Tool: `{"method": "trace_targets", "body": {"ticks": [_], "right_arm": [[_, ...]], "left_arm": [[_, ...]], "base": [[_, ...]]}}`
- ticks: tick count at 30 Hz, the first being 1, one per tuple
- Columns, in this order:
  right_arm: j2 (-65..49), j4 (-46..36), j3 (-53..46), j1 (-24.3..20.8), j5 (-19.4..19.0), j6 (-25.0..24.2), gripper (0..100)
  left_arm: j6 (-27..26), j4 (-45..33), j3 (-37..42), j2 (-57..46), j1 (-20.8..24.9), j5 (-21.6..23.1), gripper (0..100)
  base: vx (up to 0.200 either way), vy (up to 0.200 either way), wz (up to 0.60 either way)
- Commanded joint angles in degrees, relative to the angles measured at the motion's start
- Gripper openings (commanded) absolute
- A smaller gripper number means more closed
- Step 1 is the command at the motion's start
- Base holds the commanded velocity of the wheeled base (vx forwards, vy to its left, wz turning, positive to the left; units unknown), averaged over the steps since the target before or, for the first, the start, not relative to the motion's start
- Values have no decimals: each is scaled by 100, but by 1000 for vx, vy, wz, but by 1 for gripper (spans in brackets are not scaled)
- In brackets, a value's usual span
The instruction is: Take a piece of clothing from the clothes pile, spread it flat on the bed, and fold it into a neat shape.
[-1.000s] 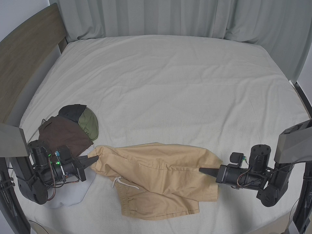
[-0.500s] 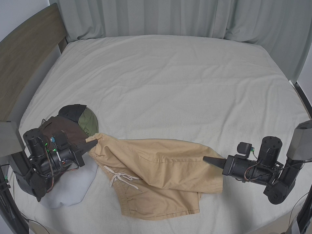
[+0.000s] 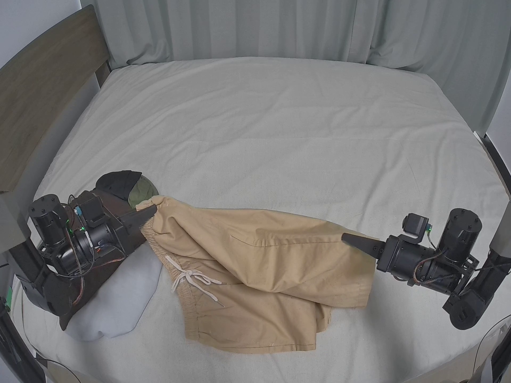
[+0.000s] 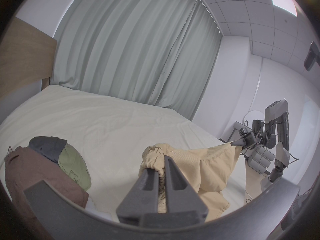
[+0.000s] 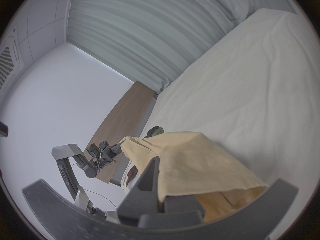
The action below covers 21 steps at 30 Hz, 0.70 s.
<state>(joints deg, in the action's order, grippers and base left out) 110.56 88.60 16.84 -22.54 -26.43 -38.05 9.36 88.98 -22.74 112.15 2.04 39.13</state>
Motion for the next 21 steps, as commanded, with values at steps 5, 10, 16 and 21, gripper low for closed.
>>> {"method": "trace_targets", "body": {"ticks": [5,10,16,21], "right_arm": [[-298,8,48,-5,59,-1,0],[-421,-1,136,39,68,-1,0],[-456,8,206,145,77,-1,0],[-491,8,241,171,68,-1,0]], "left_arm": [[4,5,-100,-132,-1,-2,0],[13,5,-126,-167,-1,-2,0],[13,5,-240,-176,-37,-2,0],[13,5,-275,-211,-45,-11,0]], "base": [[0,0,0],[0,0,0],[0,0,0],[0,0,0]]}}
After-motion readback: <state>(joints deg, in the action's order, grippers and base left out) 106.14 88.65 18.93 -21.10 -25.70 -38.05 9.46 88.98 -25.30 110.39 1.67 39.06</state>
